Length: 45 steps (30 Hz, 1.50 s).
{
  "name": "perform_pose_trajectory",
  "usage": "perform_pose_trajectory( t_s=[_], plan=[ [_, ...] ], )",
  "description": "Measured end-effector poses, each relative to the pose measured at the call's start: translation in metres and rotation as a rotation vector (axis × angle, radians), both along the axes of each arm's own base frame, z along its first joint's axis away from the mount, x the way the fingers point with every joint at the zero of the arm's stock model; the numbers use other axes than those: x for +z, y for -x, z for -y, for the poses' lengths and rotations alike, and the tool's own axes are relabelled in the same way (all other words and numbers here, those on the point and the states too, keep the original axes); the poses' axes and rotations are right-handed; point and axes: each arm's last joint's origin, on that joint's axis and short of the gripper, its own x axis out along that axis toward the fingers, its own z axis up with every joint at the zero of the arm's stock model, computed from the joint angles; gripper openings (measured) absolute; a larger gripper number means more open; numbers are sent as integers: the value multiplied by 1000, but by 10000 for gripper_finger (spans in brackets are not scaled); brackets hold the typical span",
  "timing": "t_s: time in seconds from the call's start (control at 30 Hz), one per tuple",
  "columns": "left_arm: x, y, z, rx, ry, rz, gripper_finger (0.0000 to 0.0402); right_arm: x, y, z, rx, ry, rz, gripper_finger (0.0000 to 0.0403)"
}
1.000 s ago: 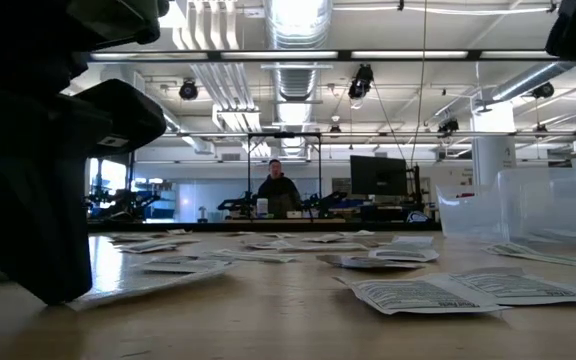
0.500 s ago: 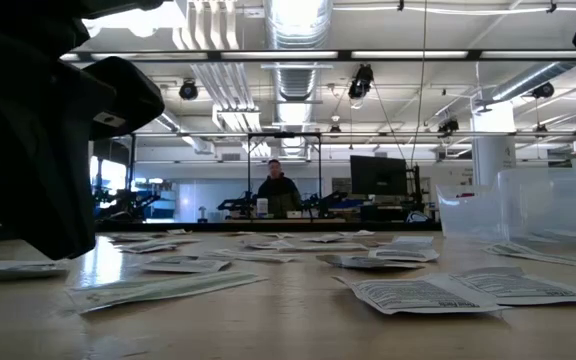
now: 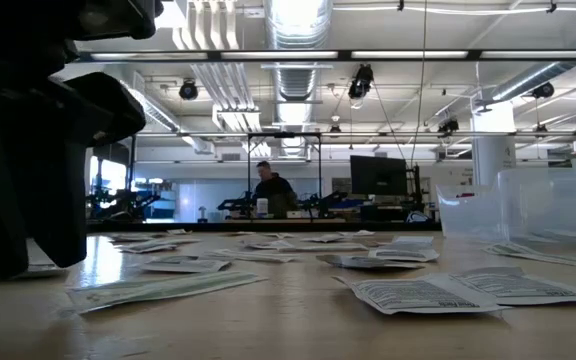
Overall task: Pick & Place First Aid Supplies
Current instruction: Put the bandage pack into the bottom bin
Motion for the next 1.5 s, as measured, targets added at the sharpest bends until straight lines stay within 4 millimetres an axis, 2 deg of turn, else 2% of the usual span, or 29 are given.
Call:
perform_pose_trajectory(
  t_s=[0.13,0.27,1.1,1.37,1.5],
  plan=[
    [1,-3,-2,124,73,1,170,2,-2,-2,14,-15,29,52],
    [2,-4,-2,192,130,-6,184,5,-4,-5,44,-26,72,52],
    [12,-16,10,95,230,155,186,9,-4,-10,75,-47,116,52],
    [26,-22,16,6,193,205,176,9,-4,-10,86,-38,121,52],
    [22,-22,13,10,151,202,167,9,-4,-10,86,-39,121,52]
  ],
)
